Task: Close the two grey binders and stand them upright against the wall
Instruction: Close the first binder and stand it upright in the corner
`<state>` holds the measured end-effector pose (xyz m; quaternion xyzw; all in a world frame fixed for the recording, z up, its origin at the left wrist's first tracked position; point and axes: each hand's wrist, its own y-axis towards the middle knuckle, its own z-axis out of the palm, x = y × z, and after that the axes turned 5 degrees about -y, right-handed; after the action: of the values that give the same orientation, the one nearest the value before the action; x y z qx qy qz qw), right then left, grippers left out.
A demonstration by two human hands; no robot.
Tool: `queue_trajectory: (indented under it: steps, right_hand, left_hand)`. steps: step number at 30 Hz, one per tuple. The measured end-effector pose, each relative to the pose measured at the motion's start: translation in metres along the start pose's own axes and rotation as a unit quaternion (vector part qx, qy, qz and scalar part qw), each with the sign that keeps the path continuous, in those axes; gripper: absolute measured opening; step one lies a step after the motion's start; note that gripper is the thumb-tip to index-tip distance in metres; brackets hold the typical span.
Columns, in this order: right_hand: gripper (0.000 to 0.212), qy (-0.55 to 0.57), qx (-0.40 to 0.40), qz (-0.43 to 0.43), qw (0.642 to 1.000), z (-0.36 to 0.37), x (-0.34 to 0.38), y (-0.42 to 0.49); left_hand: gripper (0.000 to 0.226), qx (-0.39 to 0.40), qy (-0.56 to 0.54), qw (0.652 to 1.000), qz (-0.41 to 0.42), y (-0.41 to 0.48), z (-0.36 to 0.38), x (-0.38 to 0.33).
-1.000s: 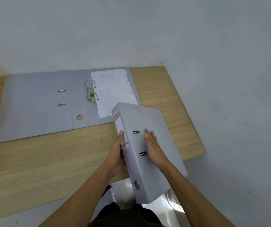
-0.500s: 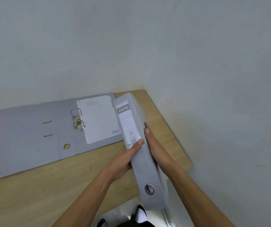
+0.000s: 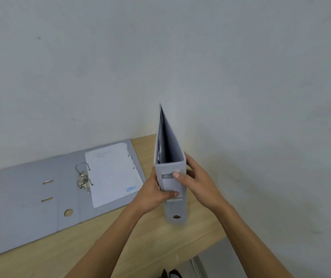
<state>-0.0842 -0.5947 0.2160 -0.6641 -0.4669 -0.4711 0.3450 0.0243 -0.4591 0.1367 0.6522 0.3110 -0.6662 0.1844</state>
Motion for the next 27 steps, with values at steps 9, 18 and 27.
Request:
queue_trajectory:
  steps: [9, 18, 27]
  right_hand:
    - [0.076, -0.015, -0.005, 0.009, 1.000, -0.059, -0.041, 0.037]
    - [0.040, 0.024, -0.092, 0.141, 0.985, -0.085, -0.068, 0.064]
    - [0.031, 0.116, -0.142, 0.153, 0.971, -0.095, -0.078, 0.104]
  left_hand:
    - [0.094, -0.015, 0.060, 0.998, -0.008, 0.062, 0.024, -0.004]
    - [0.119, -0.045, 0.109, 0.993, -0.029, 0.129, 0.053, -0.024]
    - [0.130, -0.035, 0.126, 0.990, -0.057, 0.182, 0.053, -0.035]
